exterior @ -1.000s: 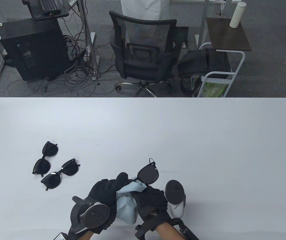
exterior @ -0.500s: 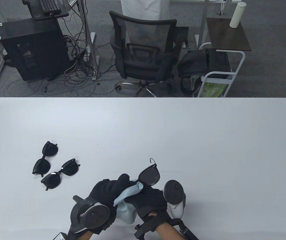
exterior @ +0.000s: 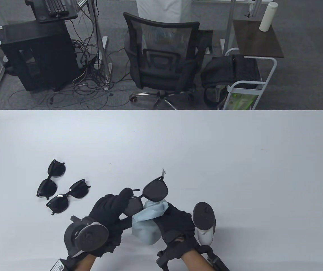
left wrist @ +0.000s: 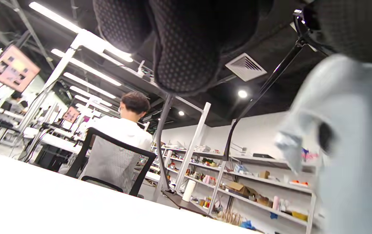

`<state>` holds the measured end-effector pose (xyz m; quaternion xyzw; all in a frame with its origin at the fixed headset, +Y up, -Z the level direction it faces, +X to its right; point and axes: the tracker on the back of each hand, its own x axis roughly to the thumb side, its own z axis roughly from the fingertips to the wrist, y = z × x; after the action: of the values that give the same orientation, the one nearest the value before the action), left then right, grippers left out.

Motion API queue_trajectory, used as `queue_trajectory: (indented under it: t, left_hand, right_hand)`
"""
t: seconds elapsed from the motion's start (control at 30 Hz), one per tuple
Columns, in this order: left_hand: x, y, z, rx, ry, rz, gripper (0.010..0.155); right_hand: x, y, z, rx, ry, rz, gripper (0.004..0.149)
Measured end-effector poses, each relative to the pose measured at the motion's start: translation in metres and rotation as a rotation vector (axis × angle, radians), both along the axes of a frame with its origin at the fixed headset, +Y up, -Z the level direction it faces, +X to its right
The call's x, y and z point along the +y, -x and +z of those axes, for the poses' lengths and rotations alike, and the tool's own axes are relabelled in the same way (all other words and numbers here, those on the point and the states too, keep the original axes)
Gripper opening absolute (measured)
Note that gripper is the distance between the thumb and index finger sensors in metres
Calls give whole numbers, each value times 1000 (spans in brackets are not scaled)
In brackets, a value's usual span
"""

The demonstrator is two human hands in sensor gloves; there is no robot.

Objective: Dust sunglasses

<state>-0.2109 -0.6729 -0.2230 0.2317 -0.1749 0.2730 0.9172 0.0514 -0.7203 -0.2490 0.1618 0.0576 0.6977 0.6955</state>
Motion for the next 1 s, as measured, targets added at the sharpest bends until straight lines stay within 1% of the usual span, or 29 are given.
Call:
queue_trajectory:
  t: [0.03, 0.13, 0.27, 0.37, 0.43, 0.53, 0.6, 0.67, 0.77, 0.87, 0.93, 1.0]
  left_hand:
    - [0, 5, -2, 8, 7, 22, 92]
    - [4, 20, -5, 60, -4, 58, 92]
    - [5, 24, -5, 90, -17, 48, 92]
    - [3, 21, -5, 88, -10, 15, 92]
    - [2, 18, -5, 86, -10, -14, 92]
    - [3, 15, -3, 71, -18, -24, 92]
    - [4, 11, -1, 56, -27, -27, 92]
    - [6, 4, 4, 18, -64, -72, 91]
    - [9, -11, 14, -19, -157, -195, 91]
    - [10, -23, 21, -60, -207, -257, 91]
    - [10, -28, 24, -83, -229, -281, 91]
    - [10, -33, 27, -82, -254, -332, 90]
  right_hand:
    - [3, -3, -1, -2, -7, 21, 45]
    - [23, -16, -4, -18, -53, 134, 45]
    - [56, -47, -4, -173, -126, 293, 43]
    - [75, -75, -7, -294, -137, 419, 43]
    - [82, -95, -8, -361, -140, 482, 43]
    - [84, -113, -6, -388, -97, 455, 45]
    - [83, -119, -3, -369, -59, 378, 45]
    - [81, -120, 0, -358, -22, 307, 46]
    - [76, -114, -1, -228, 36, 223, 55]
    - [70, -104, -2, -86, 145, 85, 64]
    - [67, -96, -2, -16, 202, 74, 74]
    - [65, -87, -3, 32, 218, 161, 80]
